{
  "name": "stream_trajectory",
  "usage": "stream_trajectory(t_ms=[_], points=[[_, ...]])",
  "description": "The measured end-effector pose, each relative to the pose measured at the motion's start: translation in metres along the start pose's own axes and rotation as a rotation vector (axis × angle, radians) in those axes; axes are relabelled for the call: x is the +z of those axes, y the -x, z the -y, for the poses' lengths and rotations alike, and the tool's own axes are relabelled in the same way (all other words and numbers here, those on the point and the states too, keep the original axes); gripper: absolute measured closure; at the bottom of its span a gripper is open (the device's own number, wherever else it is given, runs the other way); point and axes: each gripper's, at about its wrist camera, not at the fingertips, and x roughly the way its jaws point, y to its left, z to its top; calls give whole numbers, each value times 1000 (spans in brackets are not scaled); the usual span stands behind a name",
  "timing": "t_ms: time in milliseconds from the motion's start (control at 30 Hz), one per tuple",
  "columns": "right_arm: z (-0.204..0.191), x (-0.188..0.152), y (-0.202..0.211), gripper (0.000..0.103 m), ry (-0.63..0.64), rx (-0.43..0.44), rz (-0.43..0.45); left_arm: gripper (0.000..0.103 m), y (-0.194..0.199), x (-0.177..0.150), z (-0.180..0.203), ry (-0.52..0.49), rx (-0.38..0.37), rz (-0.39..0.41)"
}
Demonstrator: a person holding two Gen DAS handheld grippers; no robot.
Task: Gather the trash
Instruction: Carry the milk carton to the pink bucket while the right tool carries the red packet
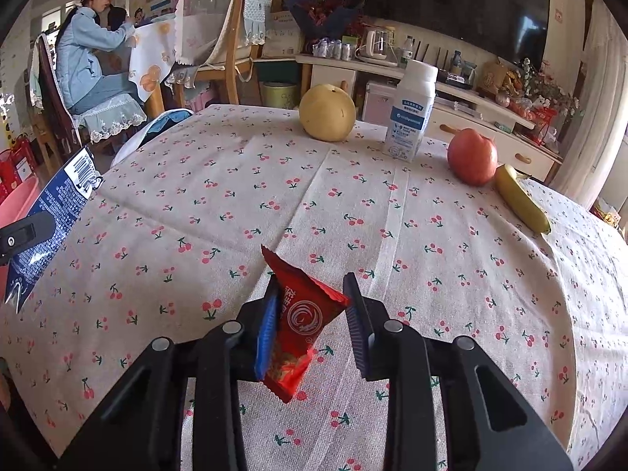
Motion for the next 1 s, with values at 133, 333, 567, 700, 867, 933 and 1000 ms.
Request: stream_trajectory(t_ms=[133,333,567,700,867,933,1000], points=[[-2,1,4,71,-3,-1,8,44,7,3,-4,13,-1,25],[-10,2,10,71,-6,11,12,44,13,7,-12,35,1,40],[-23,4,19,71,10,10,23,43,13,7,-19,47,-29,14],[-24,6,28,71,-2,15,33,24,-5,-1,-20,55,-101,-122],[-27,7,36,71,4,15,40,19,-26,-19,5,-90,-23,-227],[-30,7,39,71,10,15,41,19,-33,-27,11,-131,-8,-259],[-32,6,41,71,12,17,42,18,-41,-34,16,-163,22,-291]])
